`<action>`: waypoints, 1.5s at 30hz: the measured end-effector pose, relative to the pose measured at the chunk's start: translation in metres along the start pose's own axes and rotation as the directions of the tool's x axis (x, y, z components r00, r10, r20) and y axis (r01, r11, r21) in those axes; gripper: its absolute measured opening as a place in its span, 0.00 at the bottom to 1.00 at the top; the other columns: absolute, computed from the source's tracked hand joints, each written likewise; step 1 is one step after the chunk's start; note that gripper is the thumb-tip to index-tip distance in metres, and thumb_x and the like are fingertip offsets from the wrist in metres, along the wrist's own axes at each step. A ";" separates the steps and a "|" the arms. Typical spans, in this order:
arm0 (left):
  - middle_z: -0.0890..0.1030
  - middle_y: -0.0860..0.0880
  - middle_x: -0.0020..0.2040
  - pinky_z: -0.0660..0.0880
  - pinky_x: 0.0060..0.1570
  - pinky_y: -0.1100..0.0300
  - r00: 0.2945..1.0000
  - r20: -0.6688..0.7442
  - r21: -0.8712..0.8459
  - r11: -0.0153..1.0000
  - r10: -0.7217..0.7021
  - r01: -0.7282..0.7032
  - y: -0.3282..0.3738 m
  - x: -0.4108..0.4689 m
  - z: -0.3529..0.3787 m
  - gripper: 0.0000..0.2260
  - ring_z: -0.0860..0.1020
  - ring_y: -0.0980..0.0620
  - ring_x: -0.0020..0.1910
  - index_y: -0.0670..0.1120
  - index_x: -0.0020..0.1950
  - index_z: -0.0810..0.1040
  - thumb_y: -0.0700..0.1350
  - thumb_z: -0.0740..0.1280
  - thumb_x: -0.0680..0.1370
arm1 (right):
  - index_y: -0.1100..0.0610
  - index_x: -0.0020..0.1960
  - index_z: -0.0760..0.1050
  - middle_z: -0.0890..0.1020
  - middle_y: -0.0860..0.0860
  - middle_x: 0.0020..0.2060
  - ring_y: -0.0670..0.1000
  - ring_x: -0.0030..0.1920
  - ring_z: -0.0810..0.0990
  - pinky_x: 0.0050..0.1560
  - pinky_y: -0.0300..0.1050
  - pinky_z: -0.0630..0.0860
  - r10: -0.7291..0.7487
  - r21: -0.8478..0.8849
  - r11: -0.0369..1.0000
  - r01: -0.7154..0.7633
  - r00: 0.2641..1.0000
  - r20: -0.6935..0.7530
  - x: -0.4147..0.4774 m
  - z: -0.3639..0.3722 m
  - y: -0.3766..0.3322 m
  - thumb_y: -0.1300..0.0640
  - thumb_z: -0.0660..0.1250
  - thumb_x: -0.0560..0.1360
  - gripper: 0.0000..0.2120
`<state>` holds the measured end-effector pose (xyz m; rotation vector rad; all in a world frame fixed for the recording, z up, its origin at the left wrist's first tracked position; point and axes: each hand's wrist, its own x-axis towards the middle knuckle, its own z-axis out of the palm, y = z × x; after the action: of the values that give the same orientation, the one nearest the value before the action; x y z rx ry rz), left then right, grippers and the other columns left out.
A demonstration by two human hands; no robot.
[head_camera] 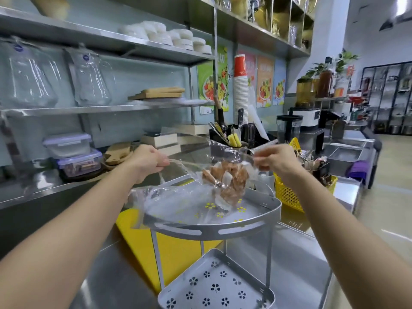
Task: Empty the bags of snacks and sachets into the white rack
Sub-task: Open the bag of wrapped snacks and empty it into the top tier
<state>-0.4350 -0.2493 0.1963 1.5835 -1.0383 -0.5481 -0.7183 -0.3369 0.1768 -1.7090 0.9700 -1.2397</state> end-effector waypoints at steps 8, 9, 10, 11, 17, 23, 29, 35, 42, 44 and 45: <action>0.79 0.43 0.40 0.77 0.51 0.58 0.994 -0.027 -0.053 0.993 0.107 -0.108 -0.006 -0.002 0.001 0.06 0.79 0.50 0.43 0.40 0.40 0.72 0.35 0.66 0.76 | 0.65 0.45 0.80 0.81 0.54 0.37 0.51 0.38 0.78 0.43 0.43 0.76 -0.272 -0.182 0.954 0.238 0.942 -0.196 0.009 -0.002 -0.013 0.68 0.66 0.72 0.04; 0.80 0.43 0.41 0.77 0.51 0.57 0.995 -0.002 -0.009 0.995 0.102 -0.102 -0.004 -0.001 -0.001 0.04 0.80 0.50 0.43 0.39 0.41 0.73 0.35 0.66 0.75 | 0.64 0.45 0.79 0.81 0.55 0.39 0.51 0.39 0.77 0.42 0.42 0.75 -0.296 -0.299 0.923 0.243 0.944 -0.145 0.010 -0.001 -0.020 0.69 0.65 0.72 0.06; 0.80 0.42 0.42 0.77 0.52 0.56 0.996 0.036 0.026 0.996 0.080 -0.081 -0.002 -0.001 -0.002 0.04 0.80 0.50 0.42 0.39 0.41 0.73 0.35 0.66 0.75 | 0.63 0.45 0.79 0.80 0.55 0.41 0.52 0.39 0.76 0.39 0.40 0.73 -0.288 -0.418 0.879 0.228 0.954 -0.087 0.010 0.001 -0.024 0.70 0.63 0.72 0.07; 0.81 0.41 0.43 0.77 0.53 0.55 0.996 0.074 0.037 0.998 0.052 -0.055 0.000 -0.001 -0.004 0.04 0.80 0.49 0.43 0.39 0.41 0.74 0.35 0.66 0.75 | 0.64 0.46 0.79 0.80 0.56 0.42 0.53 0.40 0.76 0.39 0.42 0.72 -0.287 -0.488 0.846 0.216 0.955 -0.074 0.011 0.001 -0.026 0.70 0.62 0.72 0.08; 0.79 0.35 0.50 0.82 0.40 0.56 0.998 0.051 -0.039 0.999 0.030 -0.028 0.030 -0.004 -0.011 0.03 0.81 0.46 0.39 0.38 0.46 0.71 0.37 0.61 0.79 | 0.63 0.51 0.73 0.77 0.54 0.45 0.53 0.44 0.74 0.45 0.48 0.71 -0.347 -0.453 0.858 0.242 0.923 -0.164 0.018 0.006 -0.044 0.65 0.57 0.78 0.07; 0.79 0.38 0.49 0.79 0.25 0.59 0.979 0.192 -0.049 0.995 -0.071 0.082 0.023 -0.015 -0.010 0.07 0.83 0.47 0.29 0.43 0.55 0.68 0.45 0.58 0.81 | 0.57 0.47 0.63 0.76 0.62 0.41 0.48 0.20 0.71 0.17 0.37 0.66 -0.178 -0.083 0.982 0.170 0.980 -0.092 0.009 0.014 -0.032 0.58 0.53 0.81 0.04; 0.81 0.43 0.34 0.79 0.26 0.64 0.980 0.175 -0.160 0.980 -0.090 0.119 -0.006 -0.012 -0.002 0.03 0.80 0.55 0.24 0.42 0.46 0.73 0.35 0.65 0.76 | 0.66 0.53 0.72 0.74 0.58 0.35 0.46 0.24 0.72 0.21 0.35 0.69 -0.126 0.190 0.973 0.129 0.992 -0.032 -0.003 0.014 -0.024 0.64 0.66 0.74 0.10; 0.82 0.43 0.31 0.80 0.27 0.60 0.978 0.205 -0.139 0.988 -0.043 0.073 -0.017 -0.009 0.001 0.05 0.81 0.52 0.25 0.42 0.41 0.73 0.35 0.64 0.76 | 0.63 0.45 0.76 0.72 0.54 0.31 0.47 0.23 0.68 0.17 0.34 0.61 0.133 0.295 0.944 -0.150 0.988 0.076 -0.013 0.011 0.011 0.64 0.65 0.75 0.02; 0.80 0.44 0.38 0.62 0.18 0.70 0.998 0.031 -0.062 0.997 0.050 -0.048 0.016 -0.001 -0.004 0.05 0.69 0.59 0.18 0.40 0.49 0.78 0.37 0.68 0.74 | 0.63 0.48 0.80 0.79 0.54 0.34 0.46 0.23 0.67 0.21 0.36 0.64 -0.001 0.165 0.986 0.015 0.996 -0.086 0.009 0.001 -0.026 0.60 0.68 0.72 0.08; 0.80 0.44 0.37 0.64 0.18 0.70 0.993 -0.036 -0.126 0.985 0.110 -0.114 0.040 0.005 -0.009 0.02 0.71 0.60 0.17 0.41 0.45 0.78 0.35 0.68 0.74 | 0.63 0.48 0.80 0.80 0.53 0.34 0.45 0.21 0.68 0.19 0.35 0.66 -0.066 0.183 0.980 0.082 0.994 -0.091 0.022 -0.005 -0.051 0.61 0.68 0.73 0.07; 0.79 0.45 0.37 0.65 0.18 0.70 0.987 -0.080 -0.148 0.977 0.139 -0.150 0.052 0.007 -0.011 0.03 0.72 0.60 0.17 0.42 0.42 0.78 0.35 0.68 0.74 | 0.64 0.48 0.79 0.81 0.53 0.33 0.44 0.19 0.68 0.18 0.35 0.66 -0.094 0.198 0.974 0.112 0.991 -0.095 0.029 -0.008 -0.064 0.61 0.68 0.73 0.07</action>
<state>-0.4401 -0.2500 0.2496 1.3700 -1.0252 -0.4596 -0.7113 -0.3397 0.2468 -1.5736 0.7820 -1.4381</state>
